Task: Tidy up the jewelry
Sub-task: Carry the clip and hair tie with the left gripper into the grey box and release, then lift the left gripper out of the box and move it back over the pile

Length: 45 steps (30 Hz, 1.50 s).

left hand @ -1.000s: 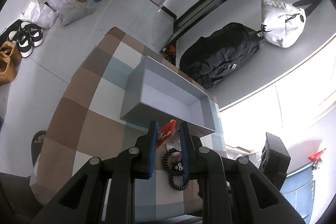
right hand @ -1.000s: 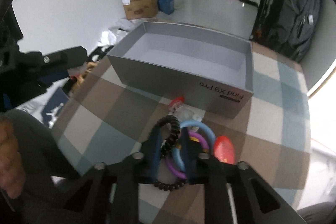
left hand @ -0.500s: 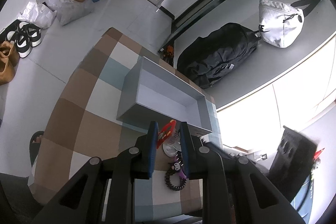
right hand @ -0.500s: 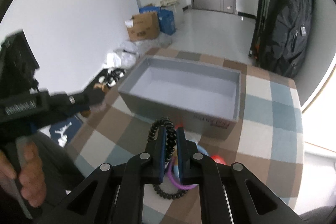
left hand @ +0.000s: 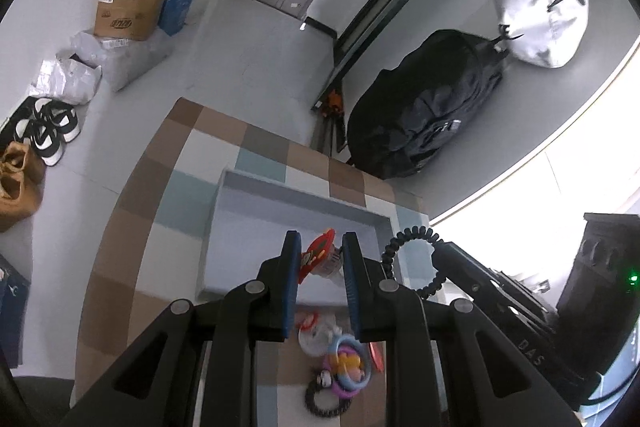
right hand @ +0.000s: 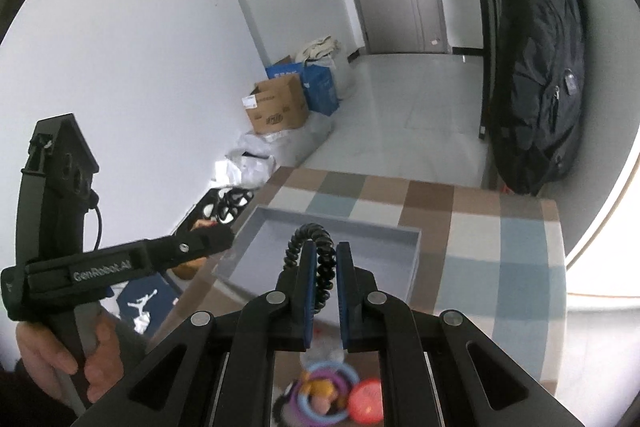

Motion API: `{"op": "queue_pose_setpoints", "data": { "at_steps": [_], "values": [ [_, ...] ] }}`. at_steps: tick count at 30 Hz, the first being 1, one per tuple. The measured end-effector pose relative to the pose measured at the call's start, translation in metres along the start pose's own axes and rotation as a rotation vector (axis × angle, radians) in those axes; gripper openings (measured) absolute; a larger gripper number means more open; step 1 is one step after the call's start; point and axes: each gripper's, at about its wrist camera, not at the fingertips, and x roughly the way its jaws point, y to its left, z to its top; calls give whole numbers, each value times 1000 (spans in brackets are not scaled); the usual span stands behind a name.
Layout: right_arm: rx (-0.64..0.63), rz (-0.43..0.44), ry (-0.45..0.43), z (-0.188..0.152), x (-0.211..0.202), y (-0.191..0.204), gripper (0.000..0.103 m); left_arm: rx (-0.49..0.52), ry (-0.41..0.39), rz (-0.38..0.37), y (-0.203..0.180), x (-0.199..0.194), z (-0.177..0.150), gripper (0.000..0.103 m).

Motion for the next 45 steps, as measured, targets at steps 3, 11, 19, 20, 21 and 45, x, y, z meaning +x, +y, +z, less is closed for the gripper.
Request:
{"op": "queue_pose_setpoints", "data": {
  "at_steps": [3,11,19,20,21,45],
  "values": [
    [-12,8,-13,9,8,-6,9,26,23,9,-6,16,9,16],
    [50,44,10,9,33,-32,9,59,89,45,-4,54,16,16],
    [92,72,68,4,53,-44,9,39,129,34,6,67,14,16],
    [91,71,73,4,55,-44,9,45,133,34,4,69,15,16],
    [94,69,82,3,57,-45,9,49,136,32,3,70,14,16],
    [116,45,9,5,27,-59,84,-20,98,20,6,46,23,72]
  ]
}}
